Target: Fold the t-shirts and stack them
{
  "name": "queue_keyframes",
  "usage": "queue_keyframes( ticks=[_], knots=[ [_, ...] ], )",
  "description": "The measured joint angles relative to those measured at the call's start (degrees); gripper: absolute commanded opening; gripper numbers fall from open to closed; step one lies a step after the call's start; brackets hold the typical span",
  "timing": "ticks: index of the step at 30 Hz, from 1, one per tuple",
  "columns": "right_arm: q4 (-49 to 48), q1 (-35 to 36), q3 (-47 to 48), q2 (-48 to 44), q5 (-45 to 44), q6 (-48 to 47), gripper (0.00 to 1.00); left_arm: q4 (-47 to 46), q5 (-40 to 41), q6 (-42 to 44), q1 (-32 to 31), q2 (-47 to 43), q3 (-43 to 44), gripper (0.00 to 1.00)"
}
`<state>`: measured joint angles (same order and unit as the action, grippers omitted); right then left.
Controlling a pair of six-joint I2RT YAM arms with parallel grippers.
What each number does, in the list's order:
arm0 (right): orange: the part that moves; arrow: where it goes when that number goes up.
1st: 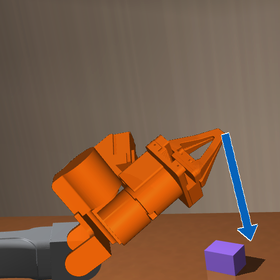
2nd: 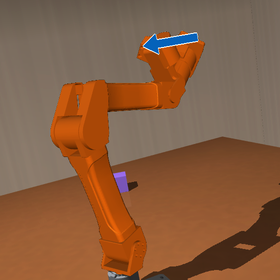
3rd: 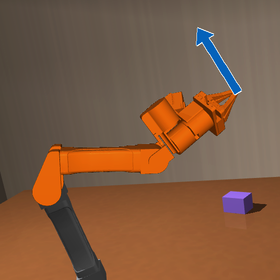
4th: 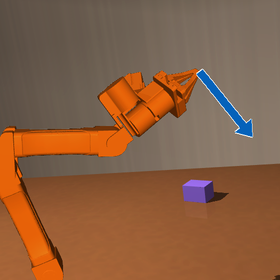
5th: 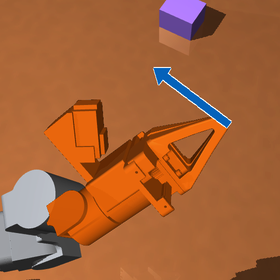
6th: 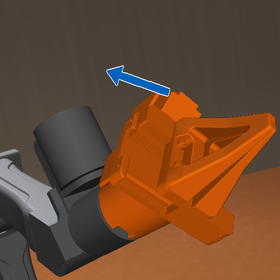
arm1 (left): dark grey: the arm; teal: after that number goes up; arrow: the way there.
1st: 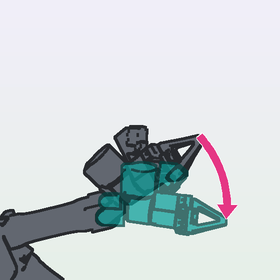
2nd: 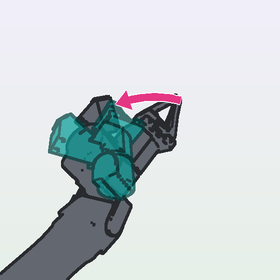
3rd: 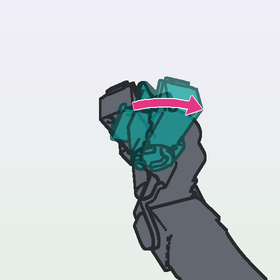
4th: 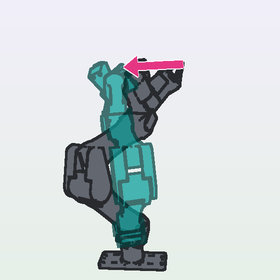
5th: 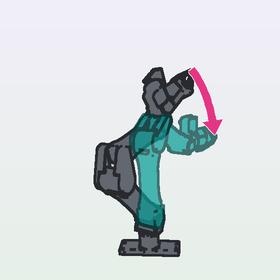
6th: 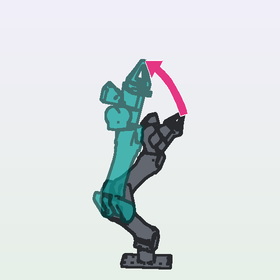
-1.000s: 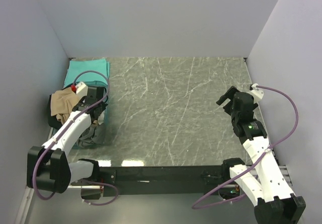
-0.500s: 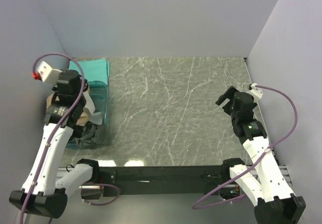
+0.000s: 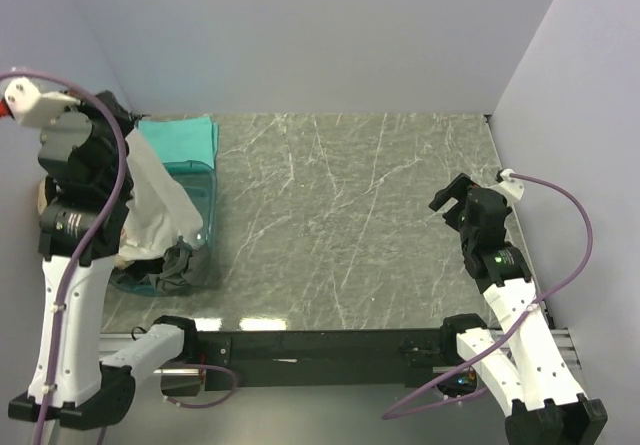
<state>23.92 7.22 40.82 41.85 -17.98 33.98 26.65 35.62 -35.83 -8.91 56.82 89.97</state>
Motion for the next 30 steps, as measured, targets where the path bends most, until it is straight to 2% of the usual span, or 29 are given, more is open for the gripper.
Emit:
queue_keyframes(
  ticks=[8, 16, 23, 30],
  knots=[
    [-0.42, 0.02, -0.02, -0.15, 0.00, -0.22, 0.93, 1.05, -10.80, 4.70, 0.00, 12.48, 12.83, 0.01],
    [-0.79, 0.02, -0.02, 0.28, 0.02, -0.59, 0.93, 2.01, -22.25, 5.20, 0.04, 24.59, 25.53, 0.01],
    [-1.25, 0.00, -0.13, 0.33, 0.09, -0.83, 0.93, 1.05, -24.24, 5.18, 0.04, 30.42, 34.51, 0.01],
    [-2.08, 0.00, -0.72, 0.63, 0.09, -0.87, 0.93, -6.05, -24.37, 5.14, 0.04, 28.28, 36.65, 0.01]
  ],
)
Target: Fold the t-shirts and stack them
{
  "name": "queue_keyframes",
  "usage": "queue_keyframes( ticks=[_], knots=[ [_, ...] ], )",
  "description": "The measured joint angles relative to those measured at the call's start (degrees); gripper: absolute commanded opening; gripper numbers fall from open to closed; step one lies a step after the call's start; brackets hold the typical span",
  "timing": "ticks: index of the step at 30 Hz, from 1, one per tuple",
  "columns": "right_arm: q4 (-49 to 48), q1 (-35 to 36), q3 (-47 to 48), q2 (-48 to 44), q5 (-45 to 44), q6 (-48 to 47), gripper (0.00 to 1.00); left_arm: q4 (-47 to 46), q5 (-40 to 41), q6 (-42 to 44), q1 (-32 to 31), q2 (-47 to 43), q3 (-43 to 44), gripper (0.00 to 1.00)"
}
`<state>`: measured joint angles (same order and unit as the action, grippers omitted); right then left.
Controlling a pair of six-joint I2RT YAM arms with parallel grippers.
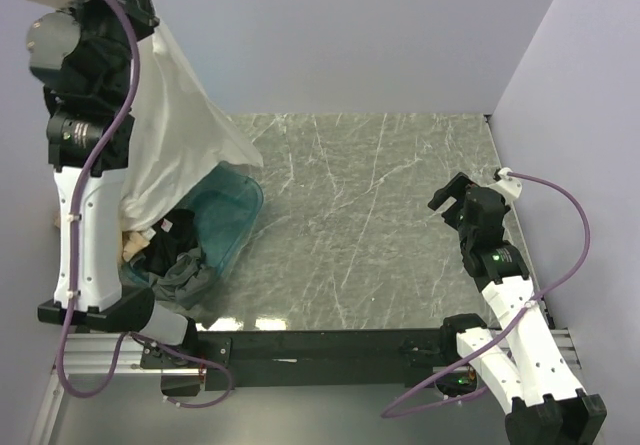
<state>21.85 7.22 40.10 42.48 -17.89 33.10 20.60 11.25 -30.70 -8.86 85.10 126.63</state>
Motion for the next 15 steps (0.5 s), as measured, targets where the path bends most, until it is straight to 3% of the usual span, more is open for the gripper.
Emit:
queue_keyframes(
  ticks=[9, 15],
  knots=[
    [-0.33, 0.00, 0.00, 1.16, 0.20, 0.00, 0.93, -8.87, -4.59, -0.63, 0.00, -4.68, 2.69, 0.01],
    [-0.50, 0.00, -0.02, 1.33, 0.37, -0.04, 0.93, -13.46, -15.91, -4.68, -0.76, -1.33, 8.66, 0.01]
  ],
)
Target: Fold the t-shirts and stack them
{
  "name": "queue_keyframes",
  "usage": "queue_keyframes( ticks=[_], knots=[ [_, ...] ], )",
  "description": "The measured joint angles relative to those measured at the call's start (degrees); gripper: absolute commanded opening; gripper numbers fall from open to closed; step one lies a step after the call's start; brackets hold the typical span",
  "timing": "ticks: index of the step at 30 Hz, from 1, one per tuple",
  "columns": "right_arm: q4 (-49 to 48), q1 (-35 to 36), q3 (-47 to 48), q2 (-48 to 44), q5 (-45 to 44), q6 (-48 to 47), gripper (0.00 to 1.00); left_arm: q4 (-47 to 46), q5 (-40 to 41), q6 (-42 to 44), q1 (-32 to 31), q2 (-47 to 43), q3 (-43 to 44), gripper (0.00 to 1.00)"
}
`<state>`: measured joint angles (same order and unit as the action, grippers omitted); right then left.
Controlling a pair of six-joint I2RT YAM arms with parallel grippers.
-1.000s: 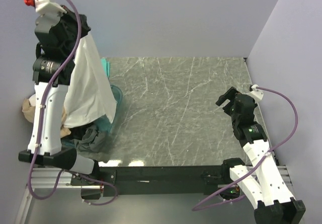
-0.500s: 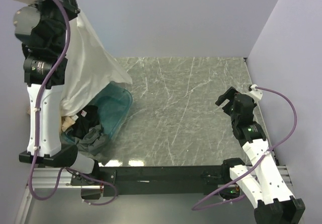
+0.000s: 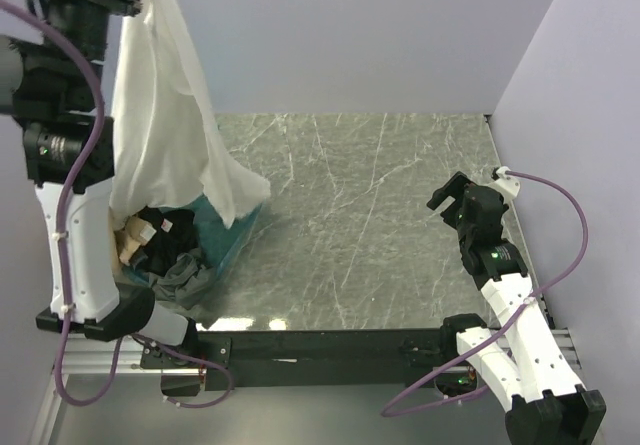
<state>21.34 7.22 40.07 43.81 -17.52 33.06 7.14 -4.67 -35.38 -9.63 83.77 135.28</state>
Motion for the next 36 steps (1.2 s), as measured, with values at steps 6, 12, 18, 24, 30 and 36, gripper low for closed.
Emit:
queue_keyframes(
  ticks=[6, 12, 18, 24, 30, 36],
  knots=[
    [-0.79, 0.00, -0.11, -0.02, -0.02, -0.13, 0.93, -0.37, -2.69, 2.21, -11.61, 7.39, 2.99, 0.01],
    [-0.81, 0.02, -0.39, -0.07, -0.02, -0.15, 0.93, 1.25, -0.85, 7.61, -22.88, 13.75, 2.73, 0.01],
    [-0.83, 0.00, -0.39, -0.07, -0.09, -0.15, 0.93, -0.68, -1.07, 8.98, -27.89, 17.51, 3.80, 0.01],
    [-1.16, 0.00, -1.11, -0.07, -0.20, -0.13, 0.93, -5.25, -3.39, 8.26, -32.30, 22.84, 6.54, 0.01],
    [-1.20, 0.02, -1.16, -0.15, -0.37, -0.13, 0.93, -7.91, -7.67, 6.80, -34.56, 23.54, 4.87, 0.01],
    [-1.73, 0.00, -1.84, -1.05, 0.04, -0.13, 0.93, -13.35, -11.04, 3.50, -34.69, 22.25, 6.12, 0.01]
  ],
)
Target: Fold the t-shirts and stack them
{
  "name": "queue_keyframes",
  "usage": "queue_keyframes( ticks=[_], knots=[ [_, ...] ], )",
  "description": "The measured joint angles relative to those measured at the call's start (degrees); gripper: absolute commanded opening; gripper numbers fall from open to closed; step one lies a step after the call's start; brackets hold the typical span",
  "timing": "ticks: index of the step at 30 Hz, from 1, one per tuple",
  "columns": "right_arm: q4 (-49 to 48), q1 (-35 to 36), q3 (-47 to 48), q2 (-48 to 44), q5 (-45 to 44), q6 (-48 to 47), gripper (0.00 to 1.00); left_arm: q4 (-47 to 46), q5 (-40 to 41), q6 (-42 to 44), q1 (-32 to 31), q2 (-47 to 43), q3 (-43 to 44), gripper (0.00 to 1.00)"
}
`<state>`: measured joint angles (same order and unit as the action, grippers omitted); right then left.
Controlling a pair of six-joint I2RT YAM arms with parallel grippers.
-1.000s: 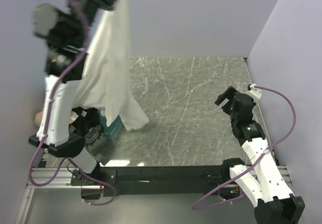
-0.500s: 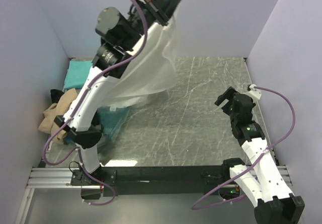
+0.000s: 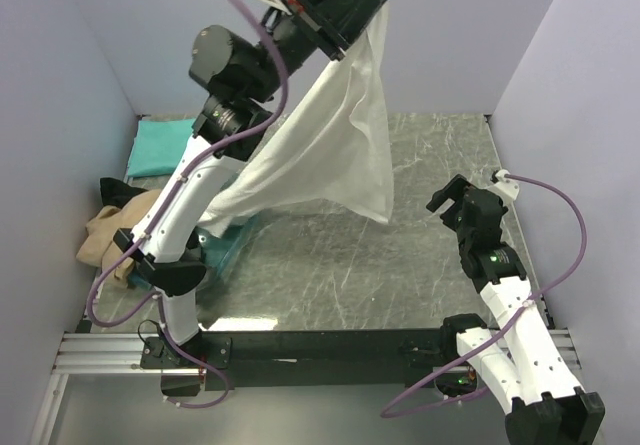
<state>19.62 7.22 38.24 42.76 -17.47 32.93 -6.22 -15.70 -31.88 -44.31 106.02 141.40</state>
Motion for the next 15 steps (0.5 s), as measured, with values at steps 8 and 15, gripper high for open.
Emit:
queue_keyframes(
  ticks=[8, 15],
  knots=[
    [0.07, 0.00, -0.33, -0.07, 0.42, 0.00, 0.93, -12.92, -4.17, -6.23, -0.70, -0.42, 0.92, 0.01],
    [0.04, 0.00, -0.33, -0.24, 0.39, 0.02, 0.93, -15.58, -2.95, -5.18, -1.86, -2.89, -6.67, 0.01]
  ],
)
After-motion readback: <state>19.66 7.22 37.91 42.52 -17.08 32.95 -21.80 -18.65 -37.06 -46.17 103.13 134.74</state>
